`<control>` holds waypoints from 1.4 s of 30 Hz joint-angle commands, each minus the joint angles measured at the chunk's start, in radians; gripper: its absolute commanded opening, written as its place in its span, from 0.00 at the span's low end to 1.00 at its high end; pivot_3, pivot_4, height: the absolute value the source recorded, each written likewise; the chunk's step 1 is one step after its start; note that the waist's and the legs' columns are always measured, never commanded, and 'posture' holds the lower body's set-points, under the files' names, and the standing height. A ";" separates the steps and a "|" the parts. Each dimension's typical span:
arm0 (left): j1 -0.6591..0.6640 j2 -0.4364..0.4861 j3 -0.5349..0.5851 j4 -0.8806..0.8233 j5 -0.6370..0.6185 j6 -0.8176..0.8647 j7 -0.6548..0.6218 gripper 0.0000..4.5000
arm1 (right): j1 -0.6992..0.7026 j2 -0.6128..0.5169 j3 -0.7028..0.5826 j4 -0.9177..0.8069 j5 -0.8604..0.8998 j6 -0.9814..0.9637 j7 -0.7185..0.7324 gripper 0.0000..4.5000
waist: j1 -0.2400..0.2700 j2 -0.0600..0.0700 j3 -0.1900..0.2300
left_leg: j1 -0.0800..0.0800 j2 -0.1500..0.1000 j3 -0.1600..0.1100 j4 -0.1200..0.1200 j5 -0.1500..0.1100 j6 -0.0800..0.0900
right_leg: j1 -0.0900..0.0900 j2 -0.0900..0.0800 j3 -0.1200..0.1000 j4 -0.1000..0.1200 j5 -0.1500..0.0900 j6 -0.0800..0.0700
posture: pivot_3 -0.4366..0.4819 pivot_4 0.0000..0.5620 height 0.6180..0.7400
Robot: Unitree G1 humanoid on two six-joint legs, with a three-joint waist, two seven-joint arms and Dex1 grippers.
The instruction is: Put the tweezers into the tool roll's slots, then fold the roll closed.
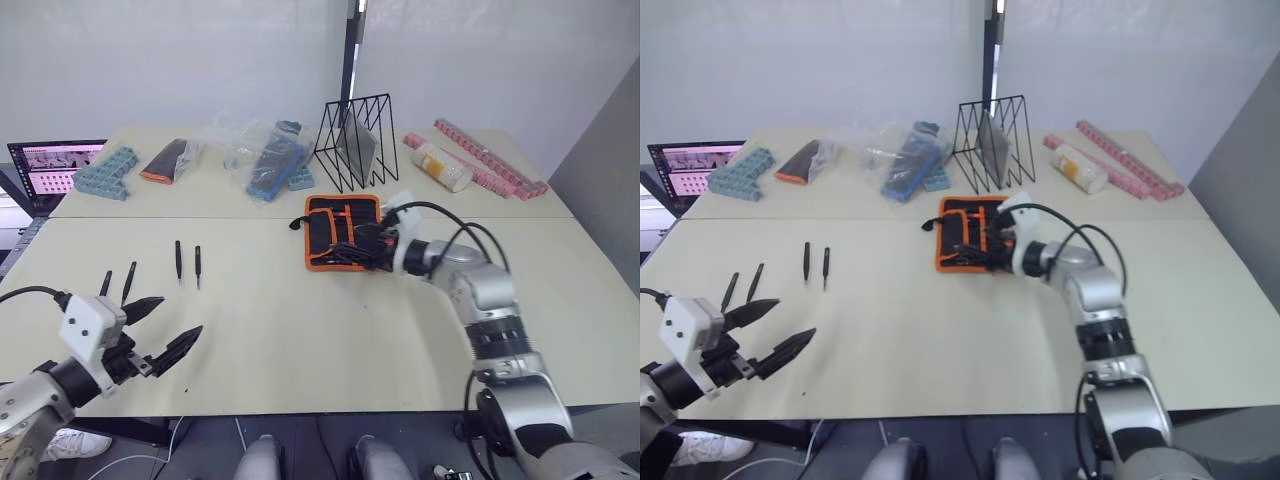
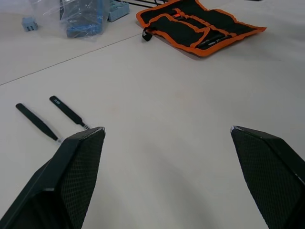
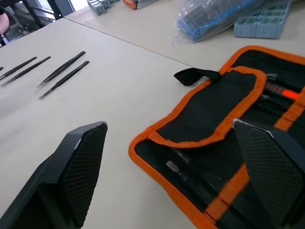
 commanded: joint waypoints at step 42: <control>-0.116 -0.062 -0.134 0.020 0.091 -0.097 0.113 1.00 | -0.292 0.107 0.076 0.537 -0.128 -0.091 0.277 0.00 | -0.004 0.000 0.000 | -0.001 0.000 0.000 -0.001 0.000 0.000 | -0.001 0.000 -0.001 0.000 0.000 0.000 | 0.48 0.27 0.55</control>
